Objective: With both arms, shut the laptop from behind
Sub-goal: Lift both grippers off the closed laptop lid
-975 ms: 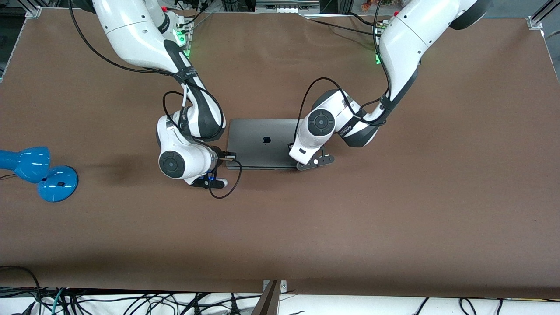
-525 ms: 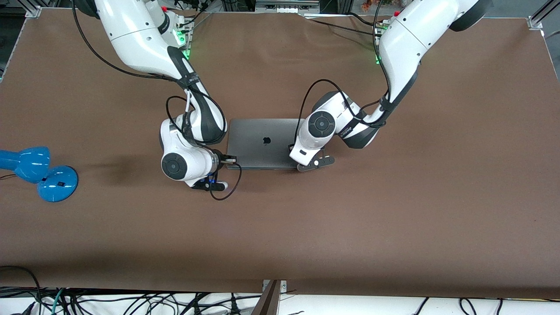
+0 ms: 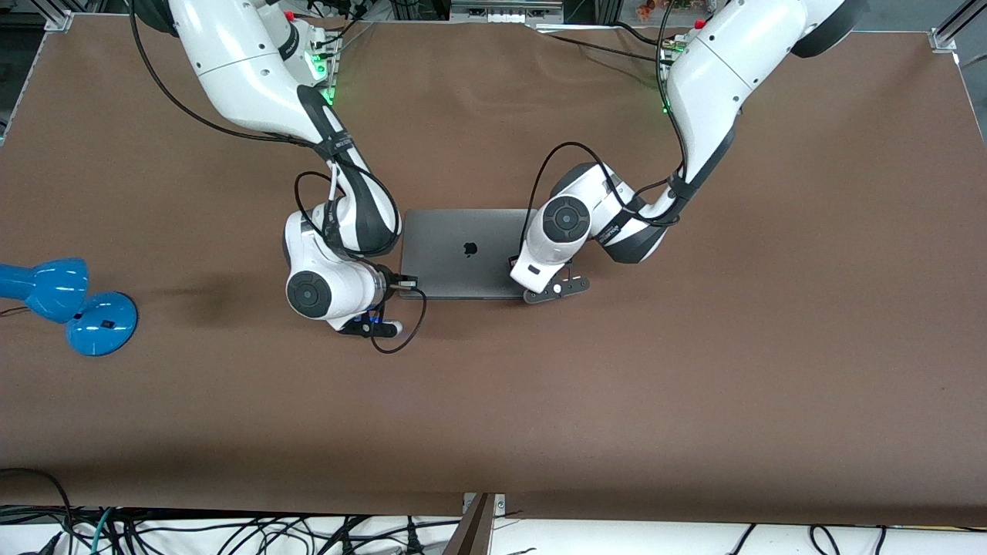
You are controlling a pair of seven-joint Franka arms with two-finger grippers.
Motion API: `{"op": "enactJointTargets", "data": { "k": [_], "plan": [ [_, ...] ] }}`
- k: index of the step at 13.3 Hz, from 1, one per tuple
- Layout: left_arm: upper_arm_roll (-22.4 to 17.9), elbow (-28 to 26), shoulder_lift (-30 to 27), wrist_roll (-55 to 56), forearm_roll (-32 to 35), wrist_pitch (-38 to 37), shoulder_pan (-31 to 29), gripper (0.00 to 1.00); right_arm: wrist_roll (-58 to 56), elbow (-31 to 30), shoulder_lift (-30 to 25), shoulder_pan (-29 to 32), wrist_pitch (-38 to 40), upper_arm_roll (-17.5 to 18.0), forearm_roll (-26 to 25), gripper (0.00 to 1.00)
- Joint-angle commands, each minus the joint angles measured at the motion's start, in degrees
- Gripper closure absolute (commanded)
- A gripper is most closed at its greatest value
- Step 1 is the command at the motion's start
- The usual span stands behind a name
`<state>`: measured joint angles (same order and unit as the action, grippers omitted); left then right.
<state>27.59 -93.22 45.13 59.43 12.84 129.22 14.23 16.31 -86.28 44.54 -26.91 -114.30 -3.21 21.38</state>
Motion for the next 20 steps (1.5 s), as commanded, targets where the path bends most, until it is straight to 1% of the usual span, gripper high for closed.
{"op": "enactJointTargets", "data": {
  "k": [1,3,5,8,9,10,11,12,13,14,15,16,17,18,19,20],
  "plan": [
    [-0.7,1.7,1.5,1.3,2.2,0.2,0.9,1.0,-0.9,1.1,1.2,-0.2,-1.9,-0.1,-0.3,1.0],
    [-1.3,1.6,1.5,1.3,2.2,1.1,1.6,1.0,-0.9,1.1,1.5,-0.3,-2.5,-0.1,-0.2,1.0],
    [-3.1,1.6,1.5,1.3,2.0,1.3,3.2,1.0,-0.9,1.1,1.7,-0.3,-2.7,-0.1,-0.2,1.0],
    [-3.2,1.7,1.3,1.3,2.0,1.3,3.2,1.0,-0.7,1.1,1.6,-0.2,-2.3,-0.1,0.1,1.0],
    [-3.2,1.7,1.1,1.3,2.1,1.3,3.1,1.0,-0.6,1.1,1.4,-0.2,-2.0,-0.1,0.1,0.98],
    [-3.2,1.8,0.7,1.2,2.2,1.1,2.6,1.0,-0.4,1.1,1.3,0.0,-1.8,-0.2,0.1,0.91],
    [-3.2,1.8,0.2,1.1,2.2,0.7,2.3,1.0,-0.3,1.3,1.1,0.1,-1.2,-0.2,0.1,0.81],
    [-3.2,1.8,-0.3,1.0,2.2,0.4,2.0,0.83,-0.1,3.6,1.3,0.4,0.5,-0.1,0.0,0.73],
    [-3.2,1.8,-1.0,0.7,2.2,-0.9,1.3,0.64,0.0,5.7,1.8,0.5,2.7,-0.1,-0.4,0.64],
    [-3.0,1.8,-2.2,0.4,2.2,-2.7,0.8,0.49,0.0,6.6,1.6,0.5,3.4,-0.1,-0.5,0.6],
    [-2.8,1.8,-3.4,0.2,2.2,-4.5,0.2,0.43,-0.1,7.6,1.3,0.5,4.2,-0.2,-0.5,0.53],
    [-2.7,1.7,-4.7,-0.3,2.2,-6.2,-0.1,0.0,-0.1,9.4,1.3,0.5,5.6,-0.4,-0.6,0.44],
    [-2.7,1.7,-6.1,-1.1,2.2,-7.7,-0.2,0.0,-0.4,10.8,1.3,0.5,6.9,-1.4,-0.6,0.34],
    [-2.6,1.7,-7.2,-2.2,1.7,-9.4,-1.0,0.0,-0.8,11.4,1.1,0.5,8.1,-2.7,-0.6,0.12],
    [-2.6,1.7,-8.5,-3.6,1.4,-10.8,-1.6,0.0,-0.9,11.9,0.8,0.3,9.3,-4.2,-0.7,0.01],
    [-2.6,1.7,-9.5,-5.0,1.1,-12.4,-2.0,0.0,-1.0,12.8,0.5,0.2,11.4,-5.6,-1.2,0.0]
  ]
}}
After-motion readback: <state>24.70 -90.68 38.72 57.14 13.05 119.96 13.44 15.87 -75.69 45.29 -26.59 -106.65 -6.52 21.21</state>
